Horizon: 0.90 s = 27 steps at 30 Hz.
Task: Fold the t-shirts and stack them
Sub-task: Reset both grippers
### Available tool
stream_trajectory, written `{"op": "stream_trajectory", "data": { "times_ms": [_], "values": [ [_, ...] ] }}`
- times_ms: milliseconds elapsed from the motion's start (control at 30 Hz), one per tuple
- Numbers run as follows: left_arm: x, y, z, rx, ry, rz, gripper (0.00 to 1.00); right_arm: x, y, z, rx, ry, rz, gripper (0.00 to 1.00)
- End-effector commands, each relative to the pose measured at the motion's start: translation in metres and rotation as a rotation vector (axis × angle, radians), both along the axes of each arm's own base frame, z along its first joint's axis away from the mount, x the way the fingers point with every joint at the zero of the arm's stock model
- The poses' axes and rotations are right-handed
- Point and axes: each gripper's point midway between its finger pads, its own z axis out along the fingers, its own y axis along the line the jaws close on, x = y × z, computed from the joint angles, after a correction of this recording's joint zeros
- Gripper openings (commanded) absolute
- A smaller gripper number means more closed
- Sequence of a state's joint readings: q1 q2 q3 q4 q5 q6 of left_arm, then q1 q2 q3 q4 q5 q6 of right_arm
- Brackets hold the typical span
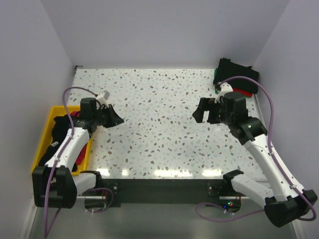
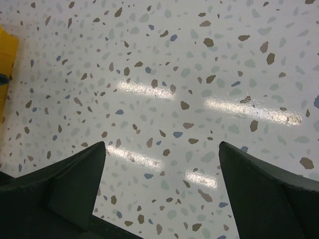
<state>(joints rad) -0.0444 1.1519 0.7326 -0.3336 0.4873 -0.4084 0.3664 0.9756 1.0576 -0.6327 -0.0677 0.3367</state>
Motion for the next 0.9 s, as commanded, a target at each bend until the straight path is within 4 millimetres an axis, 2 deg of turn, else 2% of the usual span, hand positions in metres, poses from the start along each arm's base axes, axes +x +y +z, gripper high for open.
{"op": "stream_trajectory", "data": {
  "times_ms": [0, 533, 700, 867],
  "values": [
    [0.005, -0.006, 0.014, -0.053, -0.064, -0.037, 0.12, -0.003, -0.006, 0.008, -0.021, -0.044, -0.009, 0.99],
    [0.005, 0.0, 0.01, -0.025, -0.057, -0.009, 0.12, -0.02, 0.008, 0.016, 0.051, -0.009, 0.066, 0.99],
    [0.007, 0.002, 0.009, -0.017, -0.051, -0.002, 0.12, -0.033, 0.005, 0.017, 0.053, -0.012, 0.077, 0.99],
    [0.007, 0.002, 0.007, -0.013, -0.045, -0.001, 0.12, -0.033, 0.004, 0.015, 0.051, -0.013, 0.077, 0.99]
  ]
}}
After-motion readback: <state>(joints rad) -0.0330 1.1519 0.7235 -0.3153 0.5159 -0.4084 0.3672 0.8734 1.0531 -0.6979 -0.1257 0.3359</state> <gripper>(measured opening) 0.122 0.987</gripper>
